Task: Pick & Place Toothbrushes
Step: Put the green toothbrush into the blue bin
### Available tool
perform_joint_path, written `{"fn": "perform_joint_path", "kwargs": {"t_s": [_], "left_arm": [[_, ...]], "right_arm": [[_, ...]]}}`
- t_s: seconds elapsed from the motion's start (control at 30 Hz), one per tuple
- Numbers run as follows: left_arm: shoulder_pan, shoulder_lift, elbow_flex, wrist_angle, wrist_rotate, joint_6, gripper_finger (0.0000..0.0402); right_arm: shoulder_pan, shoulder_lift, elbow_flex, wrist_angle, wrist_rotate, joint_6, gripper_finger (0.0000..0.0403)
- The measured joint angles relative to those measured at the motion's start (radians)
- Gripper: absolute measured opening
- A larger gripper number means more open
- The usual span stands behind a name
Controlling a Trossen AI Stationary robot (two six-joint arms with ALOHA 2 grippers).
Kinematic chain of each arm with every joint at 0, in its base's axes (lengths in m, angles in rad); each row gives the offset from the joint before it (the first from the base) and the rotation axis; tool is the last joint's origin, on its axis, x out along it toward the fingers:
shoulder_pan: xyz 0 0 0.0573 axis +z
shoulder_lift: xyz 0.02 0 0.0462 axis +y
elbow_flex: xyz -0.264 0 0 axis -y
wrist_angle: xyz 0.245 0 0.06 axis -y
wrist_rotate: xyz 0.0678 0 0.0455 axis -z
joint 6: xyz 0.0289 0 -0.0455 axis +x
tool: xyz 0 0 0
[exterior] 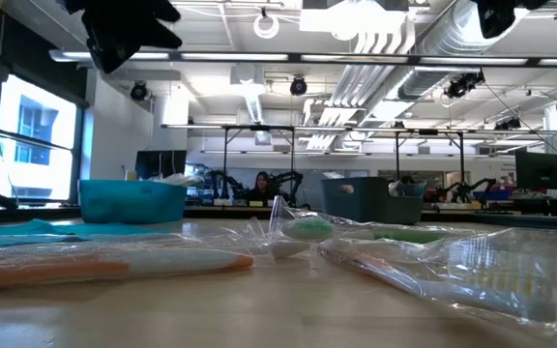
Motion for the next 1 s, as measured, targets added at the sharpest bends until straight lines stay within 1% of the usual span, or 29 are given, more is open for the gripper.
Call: {"fn": "perform_joint_path", "kwargs": {"t_s": [0.17, 0.3, 0.43, 0.57, 0.63, 0.7, 0.8, 0.9, 1.0], "left_arm": [[0.037, 0.062, 0.000, 0.001, -0.001, -0.034, 0.0127], [0.079, 0.126, 0.018, -0.003, 0.030, -0.023, 0.0127], [0.113, 0.192, 0.076, -0.004, 0.071, 0.076, 0.0127], [0.133, 0.216, 0.115, -0.004, 0.100, 0.176, 0.0127], [0.142, 0.212, 0.124, -0.007, 0.095, 0.192, 0.0127], [0.146, 0.189, 0.126, -0.018, 0.065, 0.220, 0.0127], [0.144, 0.141, 0.127, -0.056, -0.018, 0.259, 0.0127], [0.143, 0.093, 0.107, -0.106, -0.079, 0.261, 0.0127], [0.143, 0.036, 0.059, -0.120, -0.102, 0.261, 0.0127]], "right_arm": [[0.000, -0.040, -0.062, 0.001, 0.009, 0.075, 0.0003], [0.000, -0.044, -0.088, 0.024, 0.010, 0.102, 0.0003], [0.000, -0.044, -0.101, 0.033, 0.009, 0.104, 0.0003], [0.000, -0.044, -0.102, 0.023, 0.003, 0.146, 0.0003], [0.000, -0.044, -0.102, 0.023, 0.004, 0.162, 0.0003], [0.000, -0.044, -0.102, 0.021, 0.004, 0.164, 0.0003], [0.000, -0.044, -0.102, 0.018, 0.005, 0.164, 0.0003], [0.000, -0.044, -0.102, 0.015, 0.005, 0.165, 0.0003], [0.000, -0.043, -0.101, 0.014, 0.004, 0.168, 0.0003]]}}
